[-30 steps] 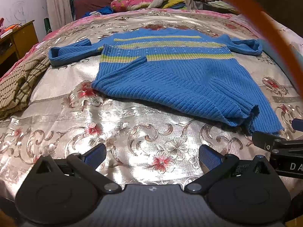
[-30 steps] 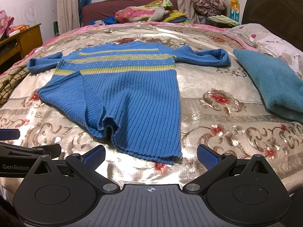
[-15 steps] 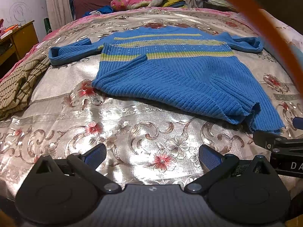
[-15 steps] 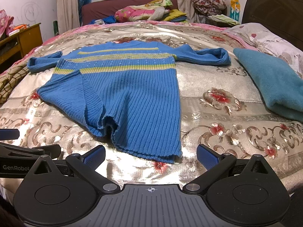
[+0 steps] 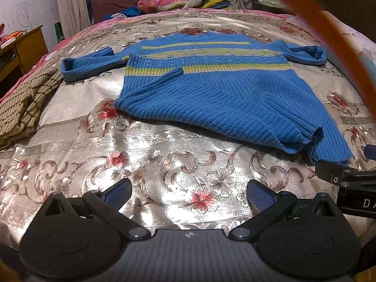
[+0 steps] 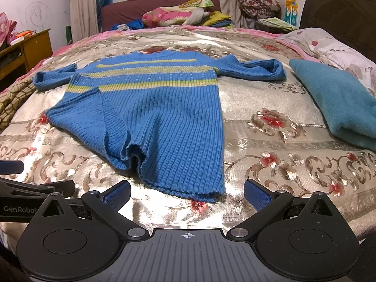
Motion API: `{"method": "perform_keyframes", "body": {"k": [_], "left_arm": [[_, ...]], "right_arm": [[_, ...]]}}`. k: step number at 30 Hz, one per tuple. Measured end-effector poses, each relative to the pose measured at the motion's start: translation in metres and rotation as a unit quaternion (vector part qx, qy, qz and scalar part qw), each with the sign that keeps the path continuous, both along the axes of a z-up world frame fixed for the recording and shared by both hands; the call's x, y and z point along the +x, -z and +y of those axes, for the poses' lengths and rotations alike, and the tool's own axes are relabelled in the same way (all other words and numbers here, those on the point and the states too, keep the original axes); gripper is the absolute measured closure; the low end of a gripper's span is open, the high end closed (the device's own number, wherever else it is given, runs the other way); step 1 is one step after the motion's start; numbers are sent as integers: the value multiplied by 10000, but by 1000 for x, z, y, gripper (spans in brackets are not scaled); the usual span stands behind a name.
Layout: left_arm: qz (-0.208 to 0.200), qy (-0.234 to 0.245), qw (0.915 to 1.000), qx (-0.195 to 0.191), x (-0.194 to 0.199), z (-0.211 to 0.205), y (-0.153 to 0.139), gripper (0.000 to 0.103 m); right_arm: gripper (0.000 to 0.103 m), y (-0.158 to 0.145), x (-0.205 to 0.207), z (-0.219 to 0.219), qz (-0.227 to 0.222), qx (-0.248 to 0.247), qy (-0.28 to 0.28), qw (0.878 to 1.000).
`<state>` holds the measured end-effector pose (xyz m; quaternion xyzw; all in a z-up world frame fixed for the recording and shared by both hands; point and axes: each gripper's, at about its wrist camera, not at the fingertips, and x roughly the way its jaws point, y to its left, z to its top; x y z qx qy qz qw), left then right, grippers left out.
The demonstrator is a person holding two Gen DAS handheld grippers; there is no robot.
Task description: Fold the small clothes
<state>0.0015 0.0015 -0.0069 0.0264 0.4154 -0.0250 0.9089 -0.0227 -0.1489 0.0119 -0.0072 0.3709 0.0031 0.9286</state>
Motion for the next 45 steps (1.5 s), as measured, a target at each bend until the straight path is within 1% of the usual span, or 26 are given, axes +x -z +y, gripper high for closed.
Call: {"method": "perform_keyframes", "body": {"k": [8, 10, 17, 23, 27, 33, 38, 41, 43, 44, 45], "left_arm": [[-56, -11, 9999, -92, 2, 3, -5, 0], [-126, -20, 9999, -111, 1, 5, -7, 0], [-239, 61, 9997, -30, 7, 9, -11, 0], [-372, 158, 9991, 122, 20, 15, -17, 0], [-543, 236, 9981, 143, 36, 24, -26, 0], [-705, 416, 9956, 450, 75, 27, -31, 1], [-700, 651, 9936, 600, 111, 27, -25, 6], [-589, 842, 9930, 588, 130, 27, -19, 15], [-454, 971, 9928, 528, 140, 26, -14, 27], [-381, 1025, 9929, 477, 144, 26, -12, 30], [-308, 1083, 9928, 418, 147, 27, -10, 37]], "right_arm": [[2, -7, 2, -6, -28, 114, 70, 9999], [5, -8, 2, -9, -28, 170, 95, 9998], [9, -14, 5, -16, -39, 384, 108, 9992], [18, -20, 13, -29, 30, 655, 212, 9976], [22, -22, 18, -40, 59, 781, 338, 9964], [28, -18, 30, -53, 162, 893, 504, 9946], [31, -10, 41, -56, 347, 835, 533, 9945], [31, -5, 48, -58, 473, 826, 503, 9942], [31, -3, 52, -60, 547, 848, 501, 9936], [31, -3, 53, -60, 561, 844, 493, 9936], [31, -3, 54, -61, 569, 833, 483, 9937]]}}
